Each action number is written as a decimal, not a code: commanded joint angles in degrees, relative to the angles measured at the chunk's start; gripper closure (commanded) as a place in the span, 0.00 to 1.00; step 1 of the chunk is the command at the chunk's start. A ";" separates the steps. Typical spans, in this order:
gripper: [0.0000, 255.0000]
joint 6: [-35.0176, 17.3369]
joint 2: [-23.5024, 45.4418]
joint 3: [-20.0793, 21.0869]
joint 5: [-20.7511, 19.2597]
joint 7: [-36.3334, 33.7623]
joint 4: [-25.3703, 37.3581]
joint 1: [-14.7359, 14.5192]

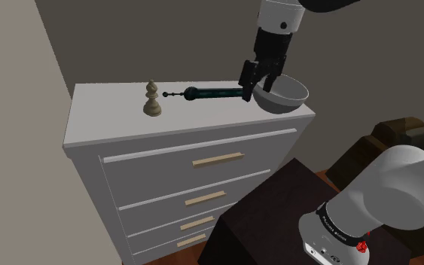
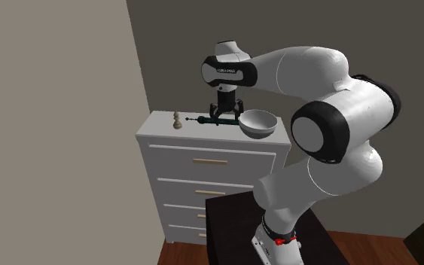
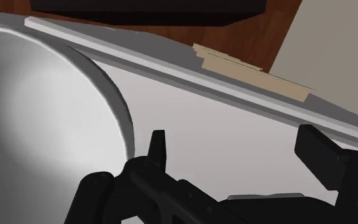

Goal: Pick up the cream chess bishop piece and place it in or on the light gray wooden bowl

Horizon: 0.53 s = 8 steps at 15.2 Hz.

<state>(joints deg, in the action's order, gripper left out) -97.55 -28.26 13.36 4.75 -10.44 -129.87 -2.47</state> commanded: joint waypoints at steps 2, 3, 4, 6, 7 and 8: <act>0.00 -2.40 4.62 2.27 1.38 -3.38 3.52 -0.57; 0.00 -3.07 6.19 2.99 1.68 -4.46 4.86 -0.71; 0.00 -3.71 7.79 3.68 1.90 -5.55 6.25 -0.86; 0.00 -4.90 11.05 5.04 2.14 -7.74 9.22 -1.15; 0.00 -5.44 12.72 5.71 2.16 -8.84 10.79 -1.29; 0.00 -5.95 14.41 6.36 2.11 -9.95 12.42 -1.44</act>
<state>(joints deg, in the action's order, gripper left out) -102.72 -15.89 19.06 6.94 -19.26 -119.18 -3.84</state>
